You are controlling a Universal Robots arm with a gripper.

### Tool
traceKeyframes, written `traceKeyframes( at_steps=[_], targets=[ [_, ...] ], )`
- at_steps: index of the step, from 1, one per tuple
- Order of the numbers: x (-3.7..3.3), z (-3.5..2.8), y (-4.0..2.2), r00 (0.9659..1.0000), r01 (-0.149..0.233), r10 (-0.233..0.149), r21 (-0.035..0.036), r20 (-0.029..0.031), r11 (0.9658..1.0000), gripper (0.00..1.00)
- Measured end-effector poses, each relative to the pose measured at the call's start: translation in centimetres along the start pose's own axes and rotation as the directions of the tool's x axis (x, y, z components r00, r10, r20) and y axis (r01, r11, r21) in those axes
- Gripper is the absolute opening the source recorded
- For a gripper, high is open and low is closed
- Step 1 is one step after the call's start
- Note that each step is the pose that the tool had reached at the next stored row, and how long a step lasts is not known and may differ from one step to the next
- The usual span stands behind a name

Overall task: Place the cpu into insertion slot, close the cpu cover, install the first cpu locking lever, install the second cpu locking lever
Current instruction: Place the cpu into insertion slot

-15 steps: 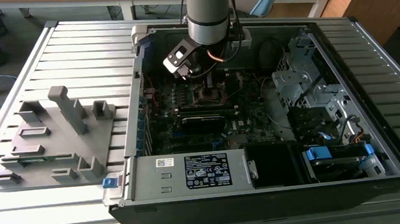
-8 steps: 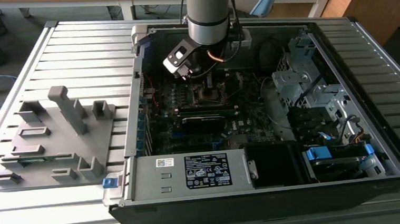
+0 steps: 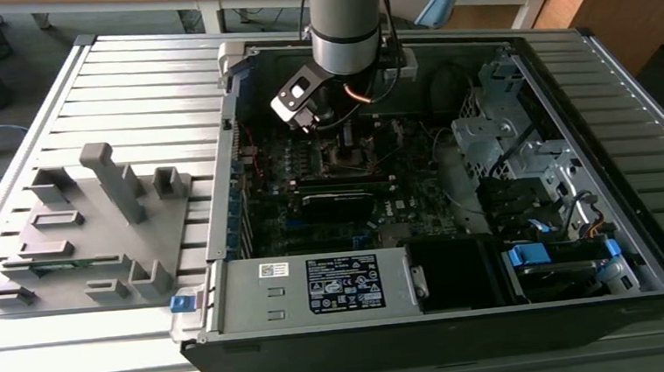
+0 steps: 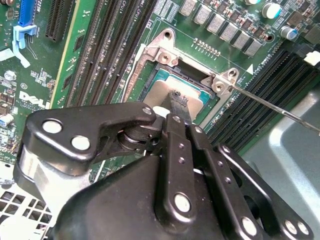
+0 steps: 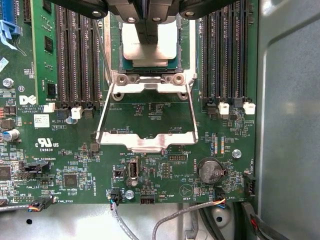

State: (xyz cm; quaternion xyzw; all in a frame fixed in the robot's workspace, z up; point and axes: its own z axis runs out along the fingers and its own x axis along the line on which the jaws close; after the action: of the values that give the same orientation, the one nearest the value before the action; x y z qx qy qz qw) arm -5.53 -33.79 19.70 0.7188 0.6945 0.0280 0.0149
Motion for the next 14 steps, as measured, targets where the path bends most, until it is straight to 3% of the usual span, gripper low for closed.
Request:
traceKeyframes(
  at_steps=[10,14],
  targets=[
    [0.00,0.02,0.00,1.0000,0.000,0.000,0.0001,0.0002,1.0000,0.11],
    [0.06,-0.26,0.04,1.0000,0.000,0.000,-0.0018,-0.0030,1.0000,0.11]
  ],
)
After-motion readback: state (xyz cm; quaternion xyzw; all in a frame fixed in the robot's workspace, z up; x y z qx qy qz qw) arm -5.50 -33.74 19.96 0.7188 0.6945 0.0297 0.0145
